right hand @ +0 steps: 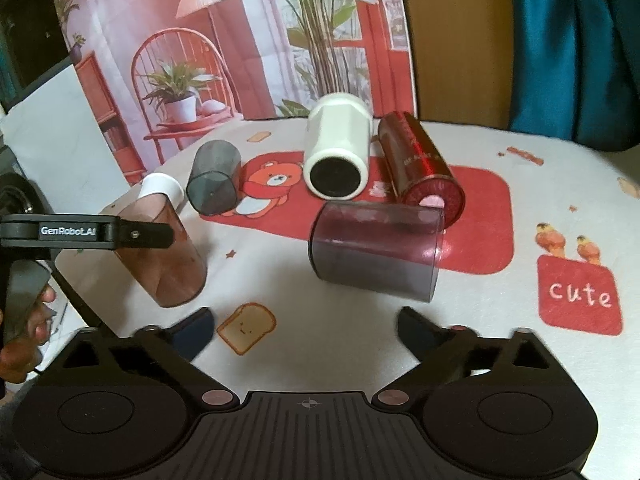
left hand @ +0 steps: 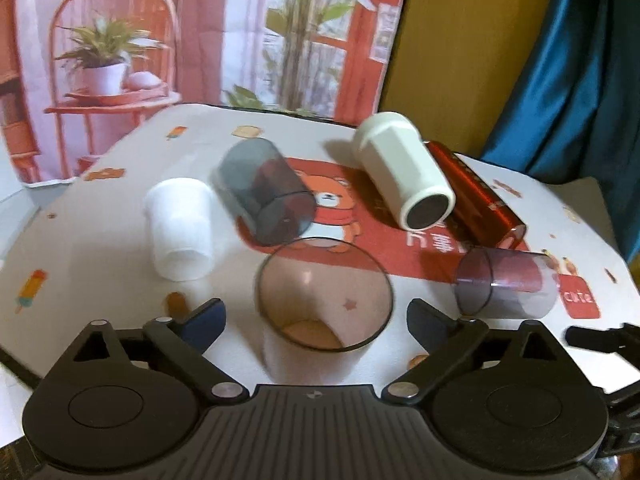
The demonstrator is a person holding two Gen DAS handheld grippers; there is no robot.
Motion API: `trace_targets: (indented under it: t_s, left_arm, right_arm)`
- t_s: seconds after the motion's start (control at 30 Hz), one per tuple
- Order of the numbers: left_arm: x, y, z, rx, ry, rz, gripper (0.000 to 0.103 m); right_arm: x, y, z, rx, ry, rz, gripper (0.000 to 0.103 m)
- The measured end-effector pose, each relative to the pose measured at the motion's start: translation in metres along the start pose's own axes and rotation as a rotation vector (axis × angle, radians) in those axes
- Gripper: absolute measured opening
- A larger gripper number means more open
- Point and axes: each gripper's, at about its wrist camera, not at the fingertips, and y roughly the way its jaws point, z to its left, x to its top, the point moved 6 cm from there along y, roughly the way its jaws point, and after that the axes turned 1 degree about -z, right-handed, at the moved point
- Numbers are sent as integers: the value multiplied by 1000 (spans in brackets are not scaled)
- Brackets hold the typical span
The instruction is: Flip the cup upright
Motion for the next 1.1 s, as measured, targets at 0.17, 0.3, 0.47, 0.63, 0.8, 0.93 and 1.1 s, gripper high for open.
trace_targets:
  t_s: [0.17, 0.3, 0.47, 0.63, 0.8, 0.93, 1.1]
  left_arm:
    - [-4, -21, 2, 27, 4, 17, 100]
    - [-8, -42, 1, 54, 19, 16, 103]
    - [-11, -71, 0, 84, 36, -1, 103]
    - [-14, -101, -2, 119, 55, -23, 103]
    - [-20, -130, -3, 135, 45, -33, 103]
    - [-27, -149, -3, 153, 52, -39, 103]
    - [-38, -169, -5, 145, 36, -59, 103]
  right_arm:
    - [6, -14, 6, -22, -5, -13, 103]
    - [10, -31, 14, -59, -21, -25, 103]
    - [14, -58, 23, -105, -35, -44, 103]
    - [17, -89, 32, -122, -39, -75, 103]
    - [14, -117, 40, -119, -42, -92, 103]
    - [10, -137, 42, -146, -38, -127, 103]
    - [-3, -152, 40, -193, -25, -133, 103]
